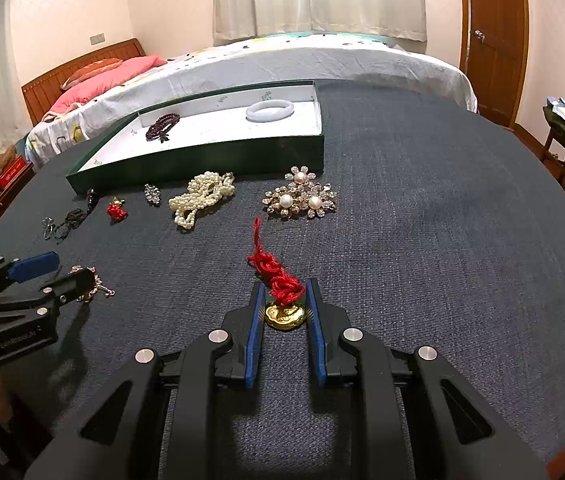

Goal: Organize jewelry
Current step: 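Grasp the gold chain with the left tool while the right tool grasps the red tassel charm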

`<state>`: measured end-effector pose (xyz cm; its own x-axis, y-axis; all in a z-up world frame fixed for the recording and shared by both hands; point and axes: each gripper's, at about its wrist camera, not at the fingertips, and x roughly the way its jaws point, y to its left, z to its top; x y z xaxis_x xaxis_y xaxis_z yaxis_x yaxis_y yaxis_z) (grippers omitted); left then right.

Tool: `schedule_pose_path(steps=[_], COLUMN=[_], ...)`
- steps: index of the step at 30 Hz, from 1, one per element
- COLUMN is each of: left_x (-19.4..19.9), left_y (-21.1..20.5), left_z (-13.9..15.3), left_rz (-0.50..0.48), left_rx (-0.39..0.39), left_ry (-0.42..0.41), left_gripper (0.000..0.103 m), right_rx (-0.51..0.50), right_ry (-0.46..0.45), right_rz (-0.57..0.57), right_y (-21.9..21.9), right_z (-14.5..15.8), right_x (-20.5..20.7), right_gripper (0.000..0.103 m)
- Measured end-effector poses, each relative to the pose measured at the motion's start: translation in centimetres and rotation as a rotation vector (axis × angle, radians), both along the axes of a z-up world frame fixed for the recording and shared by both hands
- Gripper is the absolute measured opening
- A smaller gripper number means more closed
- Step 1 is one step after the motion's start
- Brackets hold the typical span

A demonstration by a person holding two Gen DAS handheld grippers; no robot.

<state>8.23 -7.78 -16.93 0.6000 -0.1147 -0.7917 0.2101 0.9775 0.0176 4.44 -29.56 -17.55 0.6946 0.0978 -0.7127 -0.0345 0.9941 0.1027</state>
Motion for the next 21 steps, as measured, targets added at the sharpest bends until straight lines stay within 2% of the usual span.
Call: schedule_pose_path(steps=[2, 7, 12, 21], left_x=[-0.17, -0.39, -0.32, -0.42], left_y=[-0.09, -0.36, -0.31, -0.04], left_z=[0.01, 0.04, 0.05, 0.27], left_rz=[-0.024, -0.09, -0.111, -0.114], left_rx=[-0.008, -0.064, -0.082, -0.093], left_ry=[0.001, 0.018, 0.027, 0.033], left_gripper=[0.053, 0.026, 0.019, 0.015], right_rx=[0.001, 0.002, 0.002, 0.003], right_ry=[0.0, 0.0, 0.0, 0.0], right_rz=[0.001, 0.002, 0.002, 0.002], right_y=[0.06, 0.15, 0.15, 0.25], right_z=[0.02, 0.05, 0.04, 0.04], right_x=[-0.01, -0.02, -0.01, 0.0], right_gripper=[0.022, 0.022, 0.022, 0.022])
